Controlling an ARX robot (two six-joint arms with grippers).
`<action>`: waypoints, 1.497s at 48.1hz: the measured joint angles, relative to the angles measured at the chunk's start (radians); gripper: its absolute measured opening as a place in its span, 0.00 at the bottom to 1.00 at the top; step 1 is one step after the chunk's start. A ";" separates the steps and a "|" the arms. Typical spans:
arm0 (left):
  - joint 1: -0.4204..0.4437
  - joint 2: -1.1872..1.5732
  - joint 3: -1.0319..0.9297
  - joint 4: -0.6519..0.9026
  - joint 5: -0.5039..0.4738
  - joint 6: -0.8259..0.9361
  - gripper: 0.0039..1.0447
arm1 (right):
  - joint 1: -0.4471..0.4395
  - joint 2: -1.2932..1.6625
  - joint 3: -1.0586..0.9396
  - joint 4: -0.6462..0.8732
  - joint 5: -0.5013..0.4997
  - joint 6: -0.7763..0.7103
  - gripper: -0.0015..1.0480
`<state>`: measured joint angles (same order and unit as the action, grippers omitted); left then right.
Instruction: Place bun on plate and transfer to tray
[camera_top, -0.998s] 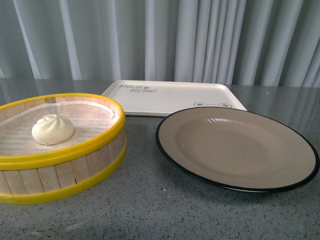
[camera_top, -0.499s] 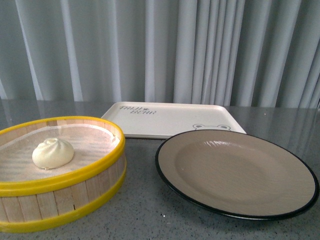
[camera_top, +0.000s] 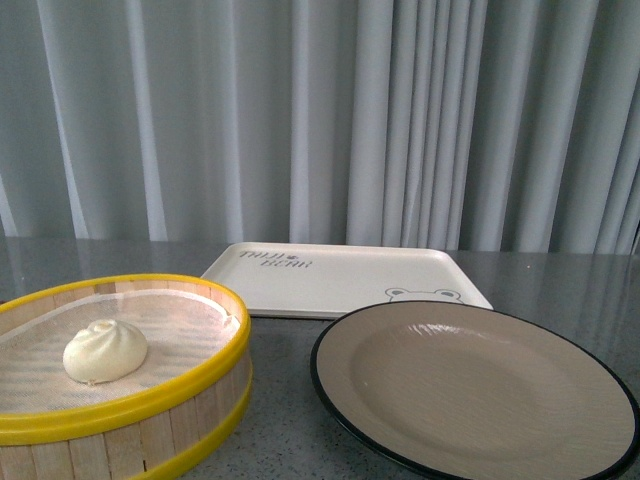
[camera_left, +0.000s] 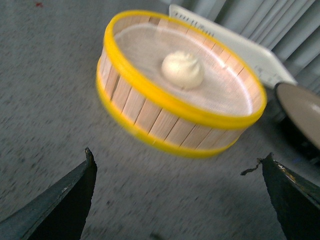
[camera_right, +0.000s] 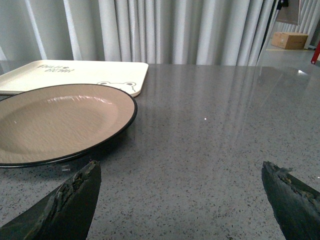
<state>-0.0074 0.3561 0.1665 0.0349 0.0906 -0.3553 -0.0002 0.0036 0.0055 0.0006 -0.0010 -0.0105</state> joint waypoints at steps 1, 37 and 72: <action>0.000 0.035 0.019 0.035 0.004 -0.016 0.94 | 0.000 0.000 0.000 0.000 0.000 0.000 0.92; -0.255 0.956 0.755 -0.048 -0.198 0.444 0.94 | 0.000 0.000 0.000 0.000 0.000 0.000 0.92; -0.262 1.175 0.870 -0.108 -0.280 0.446 0.94 | 0.000 0.000 0.000 0.000 0.000 0.000 0.92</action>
<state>-0.2699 1.5307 1.0363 -0.0727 -0.1894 0.0906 -0.0002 0.0036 0.0055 0.0006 -0.0013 -0.0105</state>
